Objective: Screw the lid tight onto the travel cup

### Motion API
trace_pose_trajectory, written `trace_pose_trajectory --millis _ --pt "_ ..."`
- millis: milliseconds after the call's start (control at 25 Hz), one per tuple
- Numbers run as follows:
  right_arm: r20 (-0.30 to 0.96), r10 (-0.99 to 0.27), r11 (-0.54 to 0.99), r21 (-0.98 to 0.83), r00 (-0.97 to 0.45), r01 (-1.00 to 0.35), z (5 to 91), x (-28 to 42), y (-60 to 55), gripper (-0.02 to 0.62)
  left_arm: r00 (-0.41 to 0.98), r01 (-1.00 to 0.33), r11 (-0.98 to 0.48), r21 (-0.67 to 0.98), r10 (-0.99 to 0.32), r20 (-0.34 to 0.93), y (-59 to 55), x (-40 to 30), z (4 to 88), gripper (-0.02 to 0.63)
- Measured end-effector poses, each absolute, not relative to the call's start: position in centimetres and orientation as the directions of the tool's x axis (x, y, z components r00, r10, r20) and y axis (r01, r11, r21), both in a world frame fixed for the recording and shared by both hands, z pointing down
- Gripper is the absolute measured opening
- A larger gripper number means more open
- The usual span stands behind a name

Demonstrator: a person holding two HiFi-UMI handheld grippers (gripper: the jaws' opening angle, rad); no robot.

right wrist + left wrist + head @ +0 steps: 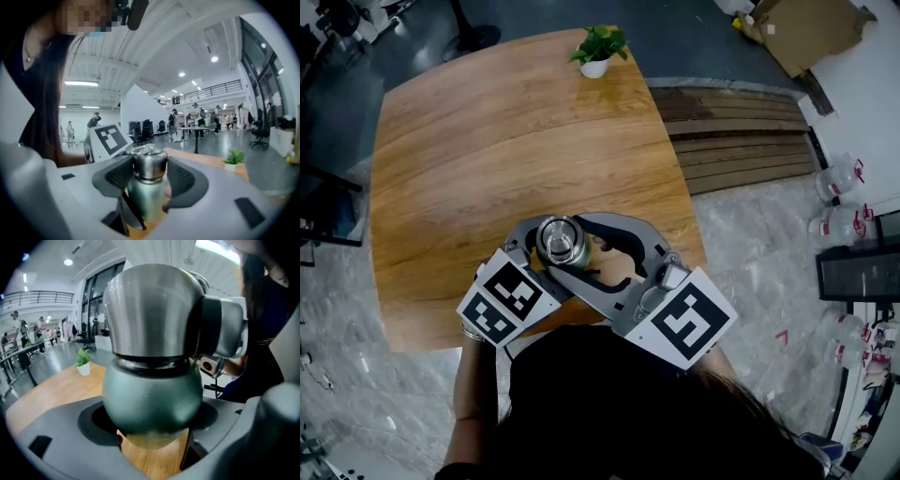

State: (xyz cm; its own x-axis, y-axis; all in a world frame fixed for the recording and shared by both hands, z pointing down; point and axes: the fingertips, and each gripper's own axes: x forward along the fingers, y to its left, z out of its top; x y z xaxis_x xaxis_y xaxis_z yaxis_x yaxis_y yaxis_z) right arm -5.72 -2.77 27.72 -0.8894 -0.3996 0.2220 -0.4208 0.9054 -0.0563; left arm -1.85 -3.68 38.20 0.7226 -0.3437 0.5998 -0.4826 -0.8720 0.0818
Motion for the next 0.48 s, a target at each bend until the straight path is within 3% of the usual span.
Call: trace_pose_trajectory --millis 120,320,480 --pt "0.211 -0.441 0.879 -0.094 -0.872 -0.467 27.9 -5.8 -3.3 0.239 0.699 -0.517 -0.853 0.073 -0.371 0.612 -4.3 -2.2 38.5 0.383" --pt "0.181 -0.298 0.92 -0.206 -0.937 -0.332 27.5 -6.0 -2.1 0.241 0.785 -0.38 -0.918 0.118 -0.252 0.567 -2.3 -1.2 37.9 0.383" --pt "0.196 -0.243 0.944 -0.176 -0.95 -0.278 27.7 -6.2 -1.5 0.242 0.813 -0.293 -0.947 0.134 -0.173 0.556 -1.2 -0.8 37.9 0.383"
